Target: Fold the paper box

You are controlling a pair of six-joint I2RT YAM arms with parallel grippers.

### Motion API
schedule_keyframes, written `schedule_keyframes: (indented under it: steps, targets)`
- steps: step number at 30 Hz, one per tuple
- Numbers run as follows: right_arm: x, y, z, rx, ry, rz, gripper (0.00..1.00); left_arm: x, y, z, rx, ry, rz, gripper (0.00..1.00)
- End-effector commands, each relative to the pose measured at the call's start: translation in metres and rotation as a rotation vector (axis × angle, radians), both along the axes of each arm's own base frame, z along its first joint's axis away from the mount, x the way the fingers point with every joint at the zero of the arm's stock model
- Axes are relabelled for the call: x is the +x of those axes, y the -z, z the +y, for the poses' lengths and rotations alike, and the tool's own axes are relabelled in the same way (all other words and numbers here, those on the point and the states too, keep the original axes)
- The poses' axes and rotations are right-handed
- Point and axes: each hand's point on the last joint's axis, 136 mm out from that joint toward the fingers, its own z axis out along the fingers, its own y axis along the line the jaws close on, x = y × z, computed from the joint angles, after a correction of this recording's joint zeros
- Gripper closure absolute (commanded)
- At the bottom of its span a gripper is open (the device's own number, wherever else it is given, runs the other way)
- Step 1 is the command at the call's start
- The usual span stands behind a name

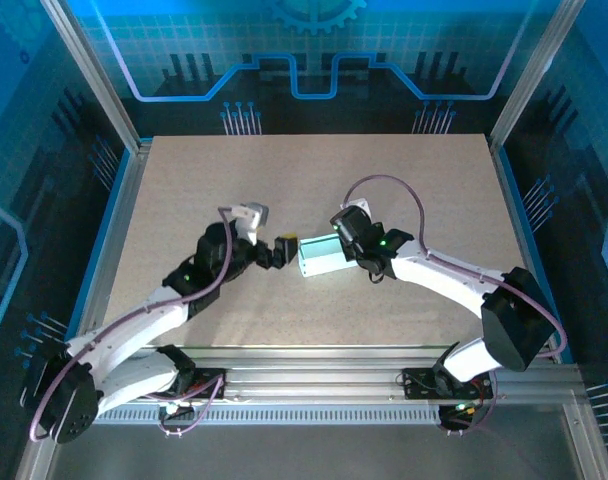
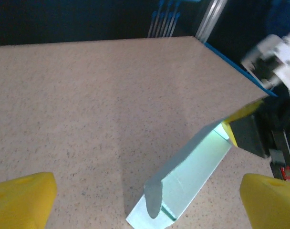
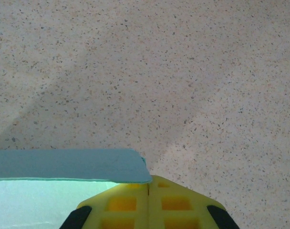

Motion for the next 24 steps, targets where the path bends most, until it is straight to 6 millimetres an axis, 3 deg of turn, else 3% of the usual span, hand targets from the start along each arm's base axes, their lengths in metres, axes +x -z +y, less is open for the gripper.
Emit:
schedule_keyframes:
  steps: [1, 3, 7, 12, 15, 20, 24]
  targets:
    - [-0.002, 0.001, 0.003, -0.002, 0.017, 0.002, 1.00, -0.016, 0.048, 0.026, 0.152, -0.132, 0.392, 0.01]
    - [-0.004, 0.002, 0.004, 0.007, 0.014, 0.004, 1.00, -0.014, 0.041, 0.023, 0.174, -0.146, 0.476, 0.01]
    - [-0.004, 0.001, 0.006, 0.021, 0.010, 0.005, 1.00, -0.011, 0.038, 0.011, 0.221, -0.115, 0.576, 0.15]
    - [-0.006, 0.003, 0.005, 0.007, 0.003, 0.014, 1.00, -0.015, 0.030, -0.010, 0.271, 0.025, 0.582, 0.43]
    - [-0.007, 0.005, 0.004, 0.013, 0.004, 0.018, 1.00, -0.016, 0.032, -0.015, 0.298, 0.065, 0.614, 0.47]
    - [-0.006, 0.007, 0.006, 0.015, -0.003, 0.028, 1.00, -0.012, 0.041, -0.019, 0.328, 0.077, 0.651, 0.64]
    - [-0.005, 0.008, 0.007, 0.022, -0.007, 0.030, 1.00, -0.006, 0.050, -0.028, 0.327, 0.086, 0.683, 0.67]
